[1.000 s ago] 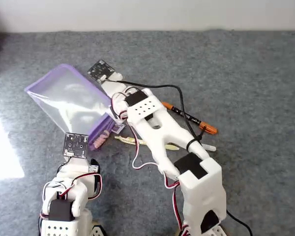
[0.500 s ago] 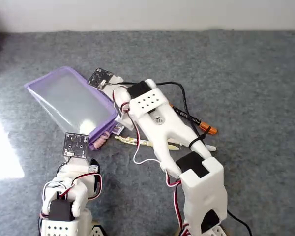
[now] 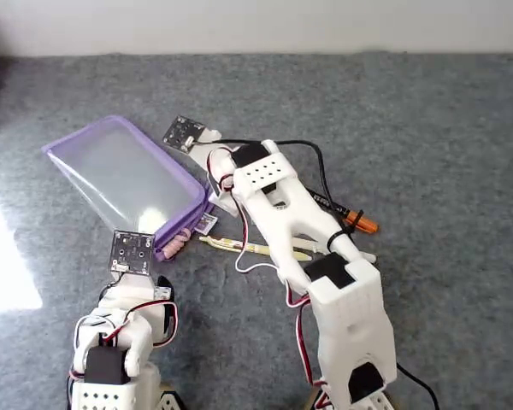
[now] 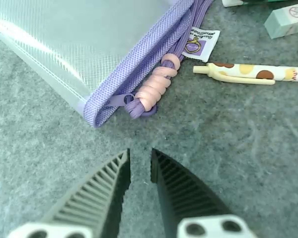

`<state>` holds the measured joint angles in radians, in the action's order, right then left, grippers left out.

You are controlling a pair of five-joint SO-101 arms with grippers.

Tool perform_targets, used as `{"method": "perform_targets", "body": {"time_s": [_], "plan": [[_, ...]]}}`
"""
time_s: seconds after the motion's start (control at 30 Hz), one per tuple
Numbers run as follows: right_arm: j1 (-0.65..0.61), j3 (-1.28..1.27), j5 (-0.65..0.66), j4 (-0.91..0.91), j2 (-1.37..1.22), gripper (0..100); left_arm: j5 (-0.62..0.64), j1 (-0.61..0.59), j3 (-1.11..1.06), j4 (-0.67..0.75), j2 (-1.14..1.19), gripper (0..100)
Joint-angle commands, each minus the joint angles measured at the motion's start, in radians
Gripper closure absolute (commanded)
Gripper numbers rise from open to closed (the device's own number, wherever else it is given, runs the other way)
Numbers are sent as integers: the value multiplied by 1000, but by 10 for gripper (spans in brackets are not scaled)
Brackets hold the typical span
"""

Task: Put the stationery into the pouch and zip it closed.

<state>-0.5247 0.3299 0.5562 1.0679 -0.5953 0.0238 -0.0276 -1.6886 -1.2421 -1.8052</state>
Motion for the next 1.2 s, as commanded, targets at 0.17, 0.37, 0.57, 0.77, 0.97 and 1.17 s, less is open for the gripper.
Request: {"method": "perform_targets", "body": {"time_s": [0.17, 0.37, 0.57, 0.77, 0.97, 1.17], "plan": [[-5, 235, 17, -15, -125, 772, 6, 2, 5, -8, -8, 930], [-24, 348, 20, 16, -232, 772, 6, 2, 5, -8, -8, 930], [-58, 417, 80, 84, -306, 829, 6, 2, 5, -8, -8, 930], [-47, 454, 221, 199, -302, 971, 6, 2, 5, -8, -8, 930], [1, 454, 238, 334, -196, 988, 6, 2, 5, -8, -8, 930], [68, 454, 238, 495, -68, 988, 6, 2, 5, -8, -8, 930]]}}
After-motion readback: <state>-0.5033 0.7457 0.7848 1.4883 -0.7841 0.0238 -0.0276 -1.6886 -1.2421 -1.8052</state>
